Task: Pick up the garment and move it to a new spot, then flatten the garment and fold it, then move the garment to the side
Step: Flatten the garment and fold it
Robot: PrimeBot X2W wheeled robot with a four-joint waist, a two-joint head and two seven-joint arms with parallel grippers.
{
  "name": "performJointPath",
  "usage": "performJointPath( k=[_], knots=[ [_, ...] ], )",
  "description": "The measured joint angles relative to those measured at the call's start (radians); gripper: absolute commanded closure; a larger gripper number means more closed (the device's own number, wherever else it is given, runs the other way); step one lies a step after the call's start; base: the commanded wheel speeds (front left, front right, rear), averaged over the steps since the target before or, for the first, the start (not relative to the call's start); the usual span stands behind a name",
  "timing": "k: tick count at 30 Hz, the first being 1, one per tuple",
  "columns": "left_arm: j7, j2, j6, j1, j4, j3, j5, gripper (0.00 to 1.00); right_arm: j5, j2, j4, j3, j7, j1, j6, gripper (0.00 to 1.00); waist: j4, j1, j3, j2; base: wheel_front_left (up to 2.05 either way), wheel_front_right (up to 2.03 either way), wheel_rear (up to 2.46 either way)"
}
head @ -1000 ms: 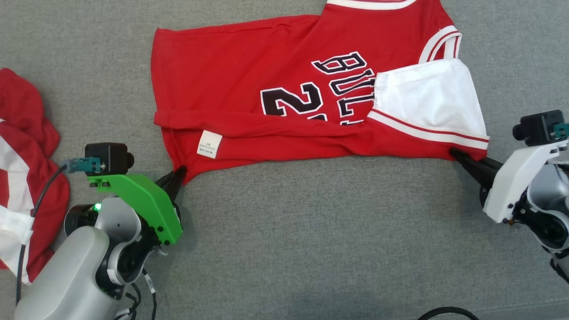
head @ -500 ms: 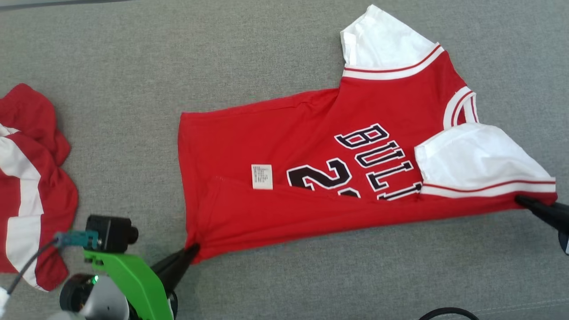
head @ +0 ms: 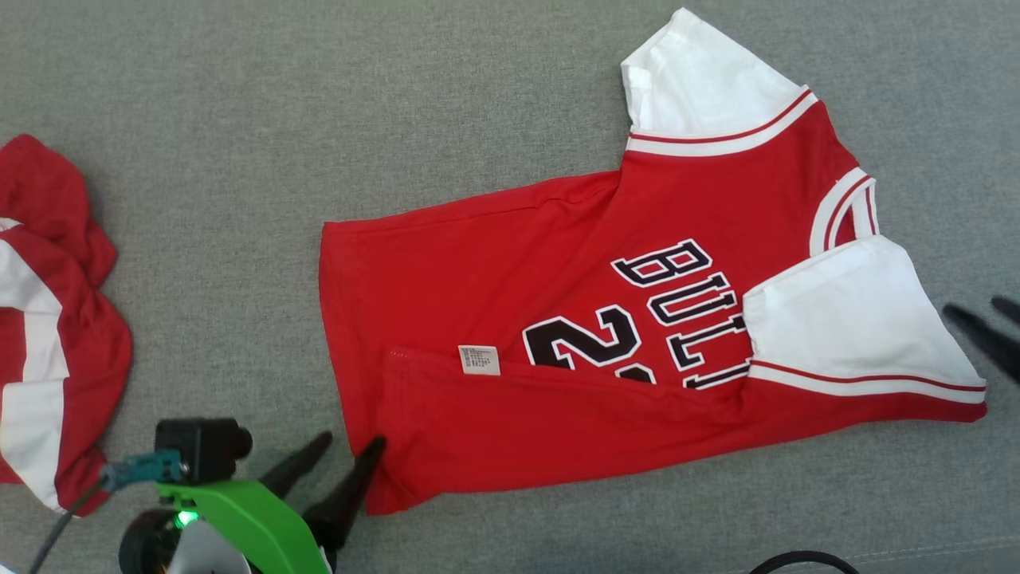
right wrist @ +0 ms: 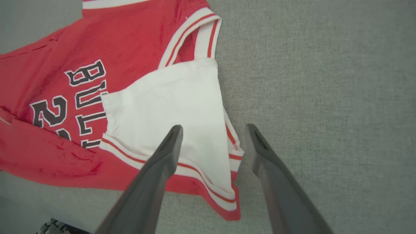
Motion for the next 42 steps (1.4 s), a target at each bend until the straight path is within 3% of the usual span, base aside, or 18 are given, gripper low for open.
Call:
performJointPath(
  k=[6,12,17,24,31,32,33,34,35,42],
  knots=[
    [0.029,-0.003,0.031,-0.215,-0.006,0.053,0.051,0.00,-0.071,-0.046,-0.038,-0.073,0.030,-0.202,-0.001,0.00,0.018,0.0000,0.051,0.0000,0.00,0.00,0.00],
    [0.101,-0.138,-0.009,-0.511,0.238,-0.023,0.082,0.00,-0.245,0.078,0.096,0.031,0.077,-0.554,0.000,0.00,0.059,0.0001,0.129,0.0000,0.00,0.00,0.00],
    [0.112,-0.194,-0.057,-0.655,0.404,-0.075,0.135,0.00,-0.370,0.208,0.267,0.136,0.063,-0.781,0.000,0.00,0.116,0.0002,0.181,0.0000,0.00,0.00,0.00],
    [0.130,-0.235,-0.108,-0.722,0.473,-0.117,0.140,0.00,-0.435,0.249,0.464,0.229,0.027,-0.912,0.000,0.00,0.197,0.0001,0.216,0.0000,0.00,0.00,0.00],
    [0.133,-0.268,-0.141,-0.748,0.516,-0.125,0.123,0.00,-0.438,0.253,0.565,0.299,0.004,-0.981,0.000,0.00,0.234,0.0001,0.238,0.0000,0.00,0.00,0.00],
    [0.132,-0.270,-0.146,-0.753,0.522,-0.126,0.121,0.00,-0.436,0.254,0.574,0.307,-0.001,-0.990,0.000,0.13,0.234,0.0001,0.241,0.0000,0.00,0.00,0.00],
    [0.132,-0.272,-0.149,-0.756,0.528,-0.125,0.120,0.23,-0.436,0.253,0.582,0.317,-0.007,-0.999,0.000,0.53,0.233,0.0001,0.242,0.0000,0.00,0.00,0.00],
    [0.131,-0.277,-0.156,-0.758,0.536,-0.122,0.113,0.89,-0.434,0.253,0.587,0.326,-0.009,-1.005,0.000,1.00,0.232,0.0000,0.242,0.0000,0.00,0.00,0.00],
    [0.132,-0.280,-0.170,-0.759,0.543,-0.122,0.103,1.00,-0.425,0.253,0.594,0.335,-0.013,-1.009,0.000,1.00,0.230,0.0000,0.242,0.0000,0.00,0.00,0.00],
    [0.122,-0.299,-0.228,-0.753,0.576,-0.107,0.040,1.00,-0.350,0.243,0.611,0.377,-0.072,-1.013,0.000,1.00,0.209,0.0000,0.225,0.0000,0.00,0.00,0.00]
  ],
)
